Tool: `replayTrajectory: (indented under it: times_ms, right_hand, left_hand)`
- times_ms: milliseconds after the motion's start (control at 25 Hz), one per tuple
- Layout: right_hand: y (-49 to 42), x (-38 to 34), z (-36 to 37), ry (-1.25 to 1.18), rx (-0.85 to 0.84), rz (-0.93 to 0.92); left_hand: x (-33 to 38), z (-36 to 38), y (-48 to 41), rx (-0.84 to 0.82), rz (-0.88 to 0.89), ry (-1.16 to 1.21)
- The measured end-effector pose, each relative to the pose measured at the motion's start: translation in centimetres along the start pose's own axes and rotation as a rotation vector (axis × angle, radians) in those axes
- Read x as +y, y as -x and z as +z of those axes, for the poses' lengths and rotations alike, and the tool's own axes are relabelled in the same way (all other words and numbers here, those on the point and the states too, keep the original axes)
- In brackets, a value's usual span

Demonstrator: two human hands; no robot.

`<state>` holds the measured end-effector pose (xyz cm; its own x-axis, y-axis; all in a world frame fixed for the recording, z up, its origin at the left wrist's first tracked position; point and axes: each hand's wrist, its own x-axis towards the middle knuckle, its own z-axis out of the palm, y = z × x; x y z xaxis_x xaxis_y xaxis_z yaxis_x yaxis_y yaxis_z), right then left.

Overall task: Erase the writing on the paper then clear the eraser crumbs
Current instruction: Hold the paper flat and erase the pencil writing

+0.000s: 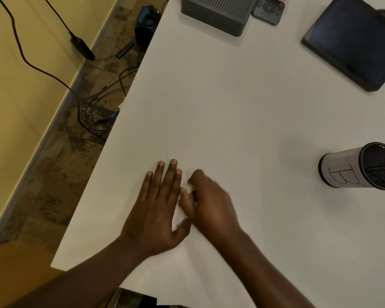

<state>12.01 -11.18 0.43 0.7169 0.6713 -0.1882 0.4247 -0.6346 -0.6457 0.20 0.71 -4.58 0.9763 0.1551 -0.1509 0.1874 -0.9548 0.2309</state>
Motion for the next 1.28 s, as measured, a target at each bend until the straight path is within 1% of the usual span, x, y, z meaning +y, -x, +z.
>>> replayTrajectory:
  times_ms: [40, 160, 200, 240, 280, 320, 360, 480, 520, 560, 640, 680, 800, 840, 880, 920, 960, 1000, 1040, 1160, 1200, 1280]
  right_hand:
    - [0.6, 0.2, 0.1, -0.001, -0.014, 0.007]
    - [-0.6, 3.4, -1.9, -0.012, 0.160, 0.188]
    - [-0.6, 3.6, -2.0, -0.031, 0.183, 0.210]
    - [0.0, 3.0, -1.7, -0.043, 0.164, 0.179]
    - [1.0, 1.8, -0.8, -0.032, 0.128, 0.107]
    - [2.0, 1.2, -0.2, -0.023, 0.072, 0.075]
    - [2.3, 1.4, -0.3, -0.016, 0.063, 0.086]
    - [0.2, 4.6, -2.7, -0.015, 0.231, 0.272]
    - [-0.1, 4.8, -2.9, -0.030, 0.254, 0.281]
    - [0.1, 4.1, -2.7, -0.041, 0.228, 0.246]
    - [1.6, 2.0, -1.0, -0.038, 0.109, 0.114]
    - [1.9, 1.9, -0.8, -0.035, 0.085, 0.104]
    - [0.0, 4.8, -3.0, -0.053, 0.215, 0.240]
    - [-0.3, 4.9, -3.3, -0.072, 0.229, 0.249]
    - [-0.3, 4.2, -3.1, -0.079, 0.202, 0.205]
    - [0.1, 3.0, -2.3, -0.055, 0.151, 0.113]
    - [0.5, 1.9, -1.5, -0.038, 0.076, 0.044]
    - [0.6, 1.5, -1.2, -0.026, 0.027, 0.018]
    - [-0.1, 1.9, -1.4, -0.015, 0.027, 0.036]
    - [-1.9, 3.6, -2.8, -0.037, 0.164, 0.152]
    - [-1.7, 3.1, -2.6, -0.049, 0.159, 0.133]
    - [-0.4, 1.3, -1.1, -0.031, 0.060, 0.015]
  left_hand:
    - [0.0, 0.0, 0.0, -0.001, -0.001, -0.007]
    - [0.1, -0.1, -0.1, -0.011, -0.018, -0.024]
    - [0.1, -0.1, -0.2, -0.014, -0.018, -0.026]
    - [0.1, -0.1, -0.1, -0.016, -0.016, -0.027]
    - [0.1, -0.1, -0.1, -0.017, -0.013, -0.027]
    - [0.1, -0.1, -0.1, -0.018, -0.010, -0.028]
    - [0.1, -0.1, 0.0, -0.017, -0.008, -0.028]
    - [0.1, 0.0, 0.0, -0.013, -0.014, -0.033]
    - [0.1, -0.1, 0.0, -0.015, -0.015, -0.033]
    - [0.1, -0.1, 0.0, -0.017, -0.014, -0.035]
    - [0.1, -0.1, 0.0, -0.014, -0.012, -0.038]
    - [0.1, -0.1, 0.0, -0.014, -0.009, -0.039]
    - [0.1, -0.1, -0.1, -0.010, -0.014, -0.038]
    - [0.1, -0.1, -0.1, -0.012, -0.015, -0.038]
    - [0.1, -0.1, 0.0, -0.013, -0.015, -0.037]
    - [0.1, 0.0, 0.0, -0.008, -0.015, -0.035]
    - [0.1, -0.1, 0.0, -0.005, -0.014, -0.034]
    - [0.2, -0.1, 0.0, -0.005, -0.013, -0.032]
    - [0.2, 0.0, -0.2, -0.004, -0.013, -0.032]
    - [0.1, 0.0, -0.2, -0.009, -0.018, -0.032]
    - [0.1, 0.0, -0.1, -0.010, -0.018, -0.027]
    - [0.1, 0.0, 0.0, -0.005, -0.013, -0.013]
